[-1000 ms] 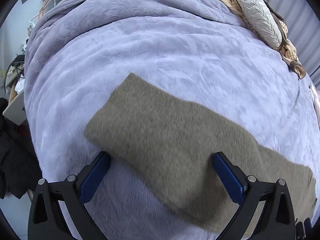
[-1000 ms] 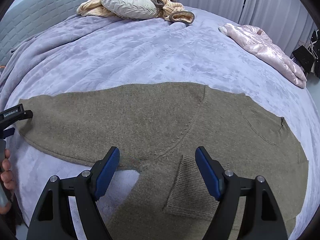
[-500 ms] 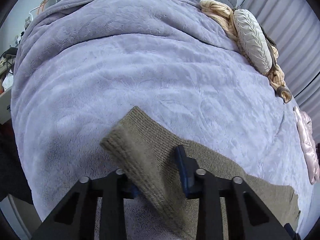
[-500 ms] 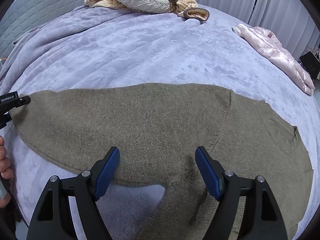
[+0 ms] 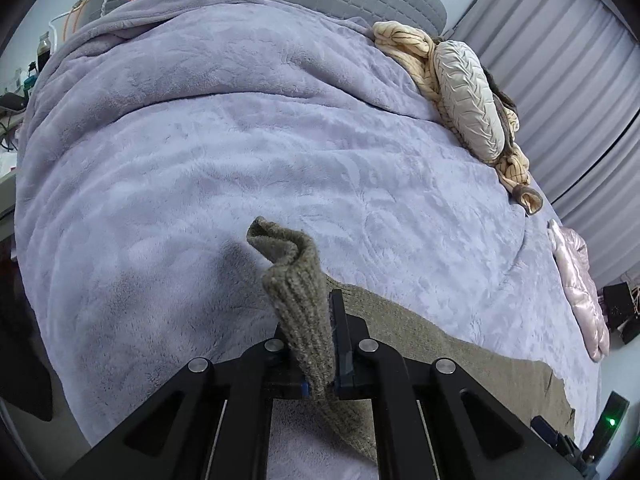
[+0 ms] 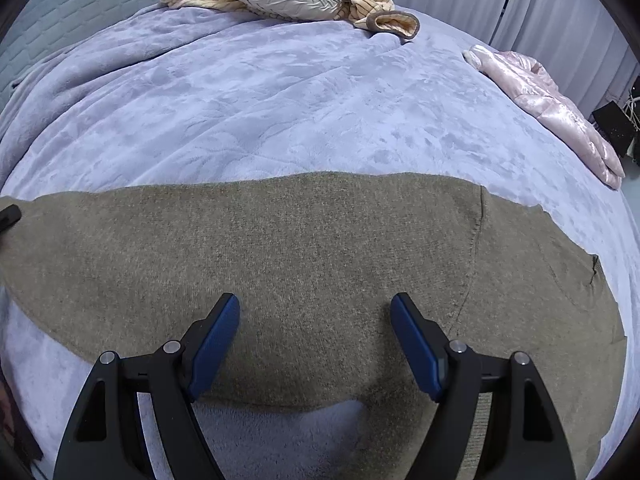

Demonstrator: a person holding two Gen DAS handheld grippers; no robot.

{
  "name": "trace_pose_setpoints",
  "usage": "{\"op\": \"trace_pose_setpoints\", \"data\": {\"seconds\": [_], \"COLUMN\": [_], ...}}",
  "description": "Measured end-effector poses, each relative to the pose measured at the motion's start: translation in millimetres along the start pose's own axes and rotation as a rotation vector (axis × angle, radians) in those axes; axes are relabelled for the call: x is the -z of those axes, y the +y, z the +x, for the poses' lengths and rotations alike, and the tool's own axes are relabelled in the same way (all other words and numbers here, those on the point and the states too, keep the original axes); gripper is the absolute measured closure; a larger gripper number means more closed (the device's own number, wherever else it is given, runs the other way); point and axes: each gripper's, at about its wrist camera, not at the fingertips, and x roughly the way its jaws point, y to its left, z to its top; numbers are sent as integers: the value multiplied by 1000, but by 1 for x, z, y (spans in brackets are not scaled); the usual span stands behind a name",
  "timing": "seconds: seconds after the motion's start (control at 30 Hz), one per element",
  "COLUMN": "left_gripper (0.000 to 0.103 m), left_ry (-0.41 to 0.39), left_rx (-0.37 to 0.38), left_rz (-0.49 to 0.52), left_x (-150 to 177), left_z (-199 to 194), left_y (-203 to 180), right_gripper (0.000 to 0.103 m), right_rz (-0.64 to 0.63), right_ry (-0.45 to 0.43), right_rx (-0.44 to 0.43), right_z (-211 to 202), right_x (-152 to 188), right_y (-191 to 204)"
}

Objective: Fold small clothes
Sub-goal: 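Lift the held sleeve and fold it across the sweater body with the left tool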

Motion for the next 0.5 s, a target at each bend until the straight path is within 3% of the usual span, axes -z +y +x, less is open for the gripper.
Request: {"op": "trace_pose_setpoints", "data": {"seconds": [0.13, 0.2, 0.23, 0.3, 0.33, 0.5], "left_gripper": [95, 95, 95, 95, 95, 95], "left_ry": [-24, -37, -43, -56, -63, -85], "left_rx": [1, 13, 14, 7, 4, 13], "left_rz": [38, 49, 60, 89, 106, 180], "left_x": [4, 5, 6, 7, 8, 13], "left_z": [-17, -28, -33, -42, -46, -63], "left_y": [-8, -11, -14, -22, -26, -53], "right_gripper": [22, 22, 22, 22, 22, 22], "right_rz": [12, -49, -84, -116, -106, -11], "right_ry": [34, 25, 24, 43, 40, -16], "right_rx": [34, -2, -51, -253, -309, -182], "right_z": [14, 11, 8, 0, -5, -26], "right_x": [-9, -10, -9, -6, -4, 5], "right_y": [18, 41, 51, 65, 65, 27]}}
